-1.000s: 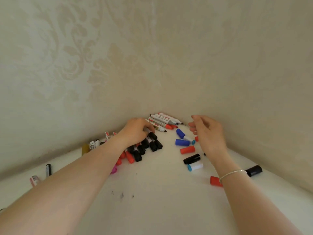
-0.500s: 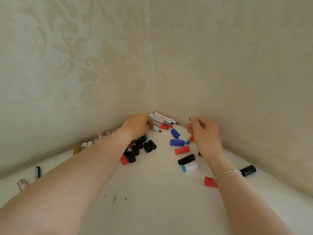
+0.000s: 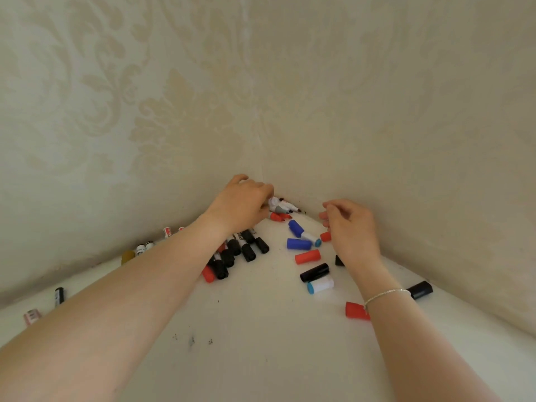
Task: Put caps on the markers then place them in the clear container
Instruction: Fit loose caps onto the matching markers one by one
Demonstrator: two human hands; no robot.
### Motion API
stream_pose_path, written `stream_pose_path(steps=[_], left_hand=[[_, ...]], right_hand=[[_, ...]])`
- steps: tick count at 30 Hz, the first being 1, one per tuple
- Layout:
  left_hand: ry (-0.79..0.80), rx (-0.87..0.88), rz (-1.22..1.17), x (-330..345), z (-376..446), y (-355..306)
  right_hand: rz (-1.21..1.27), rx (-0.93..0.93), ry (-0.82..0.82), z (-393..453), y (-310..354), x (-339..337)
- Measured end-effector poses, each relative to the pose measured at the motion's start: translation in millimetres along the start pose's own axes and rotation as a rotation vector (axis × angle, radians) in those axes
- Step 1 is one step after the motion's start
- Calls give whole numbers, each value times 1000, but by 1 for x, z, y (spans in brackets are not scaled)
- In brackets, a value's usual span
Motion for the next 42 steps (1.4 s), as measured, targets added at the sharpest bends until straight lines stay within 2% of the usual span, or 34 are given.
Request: stream_pose_path(steps=[2, 4, 7, 9, 12, 16, 21, 24, 25, 27, 30, 32, 36, 42], left_hand=[[-121, -204, -437, -28, -12, 16], [-202, -430, -947, -38, -31, 27], [-292, -625, -1544, -34, -54, 22], [-314, -686, -1774, -28, -64, 13], [-333, -741, -1910, -19, -75, 2], [-337, -770, -1918, -14, -83, -3], [-356, -869, -1942, -3, -99, 1], [-307, -905, -1819, 0, -104, 4], [-276, -890, -1728, 0, -104, 5], [-212, -792, -1497, -5, -101, 5], [-143, -600, -1124, -15, -97, -1], [-118, -537, -927, -21, -97, -2], [-89, -483, -776, -26, -97, -2], [-82, -402, -681, -33, -93, -10]], right_hand=[[-99, -29, 85, -1, 0, 12], [-322, -119, 240, -10, 2, 34], [-691, -277, 443, -25, -7, 65], [-826, -243, 482, -27, -17, 68], [-808, -235, 447, -26, -17, 65], [-798, -242, 392, -24, -12, 64], [-855, -263, 406, -28, -8, 67], [-884, -274, 422, -29, -8, 70], [-820, -286, 400, -29, -5, 68], [-520, -259, 300, -25, 4, 57], [0, -127, 142, -18, 12, 32], [243, -24, 102, -16, 10, 23], [444, 85, 75, -14, 4, 18], [529, 127, 110, -15, 2, 23]])
Point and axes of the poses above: each hand's wrist, its own z-axis towards the middle knuckle, its own x-axis out of the palm, y = z × x, the point moved 10 cm from there along z, towards the middle knuckle, and after that the axes turned 14 degrees about z, right-handed, at the moved point
